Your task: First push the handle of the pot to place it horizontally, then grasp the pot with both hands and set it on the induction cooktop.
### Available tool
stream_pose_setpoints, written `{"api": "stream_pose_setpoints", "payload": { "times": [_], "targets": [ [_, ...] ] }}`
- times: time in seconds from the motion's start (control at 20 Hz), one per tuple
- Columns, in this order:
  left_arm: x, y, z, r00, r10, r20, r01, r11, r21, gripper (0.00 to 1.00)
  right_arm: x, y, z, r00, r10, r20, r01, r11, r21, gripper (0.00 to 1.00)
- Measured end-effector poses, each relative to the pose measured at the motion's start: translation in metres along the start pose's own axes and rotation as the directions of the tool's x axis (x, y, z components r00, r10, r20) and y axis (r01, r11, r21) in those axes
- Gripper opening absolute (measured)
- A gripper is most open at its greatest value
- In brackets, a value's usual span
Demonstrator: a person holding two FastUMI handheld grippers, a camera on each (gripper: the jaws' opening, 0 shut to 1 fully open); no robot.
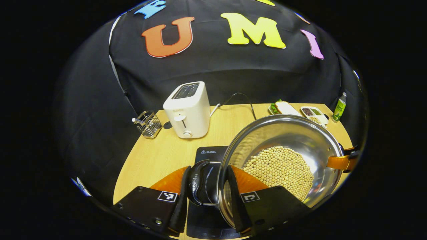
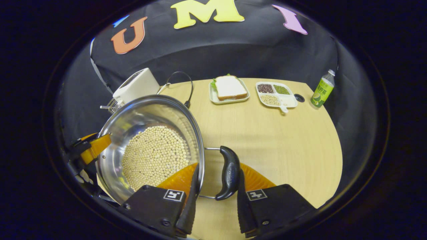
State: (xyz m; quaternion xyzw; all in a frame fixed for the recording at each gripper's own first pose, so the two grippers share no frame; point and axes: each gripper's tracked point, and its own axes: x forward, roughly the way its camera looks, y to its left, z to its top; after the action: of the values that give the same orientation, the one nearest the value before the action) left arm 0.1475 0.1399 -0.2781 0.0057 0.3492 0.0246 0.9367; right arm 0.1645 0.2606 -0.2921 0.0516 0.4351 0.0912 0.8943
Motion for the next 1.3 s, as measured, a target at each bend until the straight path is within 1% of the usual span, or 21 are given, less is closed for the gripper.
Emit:
{"api": "stream_pose_setpoints", "payload": {
  "times": [0.45, 0.65, 0.75, 0.8, 0.85, 0.95, 1.0, 1.05, 1.1, 1.15, 1.3],
  "targets": [
    [0.022, 0.039, -0.009, 0.999, 0.021, -0.035, -0.020, 0.999, 0.026, 0.54, 0.021, 0.045, -0.007, 0.999, -0.010, -0.050, 0.010, 1.000, 0.001, 0.51],
    [0.025, 0.038, -0.018, 0.998, 0.017, -0.052, -0.016, 1.000, 0.004, 0.54, 0.025, 0.049, -0.011, 0.998, -0.030, -0.057, 0.030, 0.999, -0.016, 0.51],
    [0.030, 0.038, -0.024, 0.998, 0.008, -0.057, -0.007, 1.000, 0.020, 0.54, 0.026, 0.048, -0.019, 0.997, -0.042, -0.067, 0.041, 0.999, -0.003, 0.51],
    [0.033, 0.038, -0.025, 0.999, 0.005, -0.048, -0.004, 1.000, 0.017, 0.43, 0.027, 0.048, -0.017, 0.997, -0.051, -0.058, 0.050, 0.999, -0.018, 0.52],
    [0.034, 0.038, -0.025, 0.999, 0.003, -0.048, -0.002, 1.000, 0.013, 0.54, 0.026, 0.048, -0.016, 0.997, -0.057, -0.046, 0.056, 0.998, -0.024, 0.51],
    [0.033, 0.039, -0.027, 0.999, 0.002, -0.039, -0.001, 1.000, 0.017, 0.54, 0.026, 0.049, -0.019, 0.998, -0.050, -0.047, 0.050, 0.999, -0.002, 0.53],
    [0.033, 0.039, -0.028, 0.999, 0.001, -0.033, 0.000, 1.000, 0.023, 0.54, 0.025, 0.049, -0.018, 0.998, -0.049, -0.043, 0.049, 0.999, -0.002, 0.53],
    [0.032, 0.039, -0.028, 1.000, 0.003, -0.030, -0.002, 1.000, 0.025, 0.56, 0.027, 0.048, -0.018, 0.998, -0.051, -0.043, 0.051, 0.999, -0.003, 0.53],
    [0.031, 0.039, -0.027, 1.000, 0.004, -0.023, -0.003, 1.000, 0.029, 0.46, 0.026, 0.048, -0.018, 0.998, -0.054, -0.046, 0.054, 0.999, -0.002, 0.53],
    [0.031, 0.039, -0.028, 1.000, 0.005, -0.024, -0.004, 1.000, 0.031, 0.56, 0.026, 0.048, -0.019, 0.998, -0.053, -0.046, 0.053, 0.999, -0.003, 0.54],
    [0.030, 0.039, -0.031, 1.000, 0.003, -0.014, -0.002, 0.999, 0.033, 0.56, 0.026, 0.047, -0.018, 0.998, -0.048, -0.048, 0.048, 0.999, -0.004, 0.58]
  ]
}}
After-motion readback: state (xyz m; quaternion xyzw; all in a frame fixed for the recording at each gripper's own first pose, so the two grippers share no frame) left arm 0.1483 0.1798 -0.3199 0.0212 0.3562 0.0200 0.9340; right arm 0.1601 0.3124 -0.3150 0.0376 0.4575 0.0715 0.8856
